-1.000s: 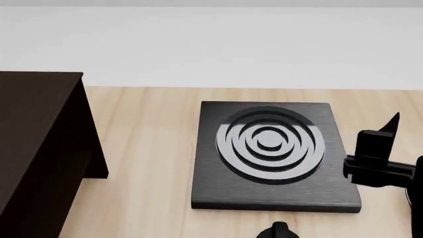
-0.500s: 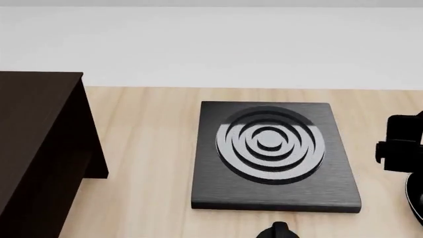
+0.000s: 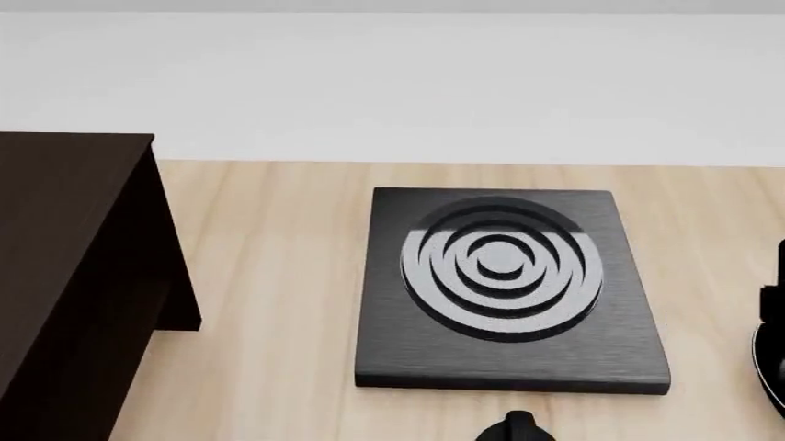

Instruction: Put the frying pan under the cabinet shelf.

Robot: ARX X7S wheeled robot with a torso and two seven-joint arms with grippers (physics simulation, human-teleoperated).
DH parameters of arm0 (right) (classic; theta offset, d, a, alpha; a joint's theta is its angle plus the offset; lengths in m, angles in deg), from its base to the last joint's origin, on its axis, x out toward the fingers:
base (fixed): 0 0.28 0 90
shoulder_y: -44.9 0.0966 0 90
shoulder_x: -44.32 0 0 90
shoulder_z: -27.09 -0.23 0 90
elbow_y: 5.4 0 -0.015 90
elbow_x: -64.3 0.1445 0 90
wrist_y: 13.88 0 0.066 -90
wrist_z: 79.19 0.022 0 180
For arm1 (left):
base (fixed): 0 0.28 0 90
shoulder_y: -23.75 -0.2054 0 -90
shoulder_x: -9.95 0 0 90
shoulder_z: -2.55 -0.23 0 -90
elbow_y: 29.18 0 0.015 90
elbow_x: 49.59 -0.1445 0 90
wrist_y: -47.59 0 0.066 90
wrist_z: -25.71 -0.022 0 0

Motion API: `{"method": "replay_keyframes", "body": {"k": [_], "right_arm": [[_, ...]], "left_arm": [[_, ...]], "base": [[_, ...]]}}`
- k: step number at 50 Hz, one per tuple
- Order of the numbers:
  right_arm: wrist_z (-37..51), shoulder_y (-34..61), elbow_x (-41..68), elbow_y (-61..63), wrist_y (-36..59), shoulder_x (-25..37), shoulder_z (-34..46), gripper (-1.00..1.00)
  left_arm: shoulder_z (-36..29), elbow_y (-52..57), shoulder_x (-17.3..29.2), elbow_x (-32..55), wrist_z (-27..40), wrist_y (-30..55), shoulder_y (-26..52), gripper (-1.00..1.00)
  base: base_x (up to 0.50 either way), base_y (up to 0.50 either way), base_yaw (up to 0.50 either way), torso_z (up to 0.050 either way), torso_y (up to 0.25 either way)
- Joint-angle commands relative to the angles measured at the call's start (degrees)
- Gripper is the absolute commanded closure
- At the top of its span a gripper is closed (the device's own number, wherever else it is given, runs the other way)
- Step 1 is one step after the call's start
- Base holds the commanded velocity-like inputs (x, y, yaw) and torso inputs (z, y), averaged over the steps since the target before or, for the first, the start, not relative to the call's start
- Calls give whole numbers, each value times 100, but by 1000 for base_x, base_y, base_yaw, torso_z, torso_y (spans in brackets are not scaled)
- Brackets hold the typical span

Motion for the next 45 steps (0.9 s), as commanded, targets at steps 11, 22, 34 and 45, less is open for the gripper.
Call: {"method": "replay_keyframes", "body": {"k": [11, 22, 34, 45], "right_arm": [[-55, -719, 769, -654, -339, 531, -173, -100], [595, -360, 1694, -1304, 137, 646, 262, -100], [622, -476, 1856, -1586, -113, 817, 650, -100], [270, -751, 1633, -1695, -321, 980, 832, -100]], "left_arm": [[-207, -83, 45, -18, 47, 11, 41, -100], [-217, -45, 136, 53, 151, 51, 22, -100], [-274, -83, 97, -29, 85, 18, -3, -100], [-406, -82, 75, -82, 81, -7, 40, -100]], "base": [[0, 0, 0, 0, 0], [0, 0, 0, 0, 0], [0, 0, 0, 0, 0], [0, 0, 0, 0, 0]]}}
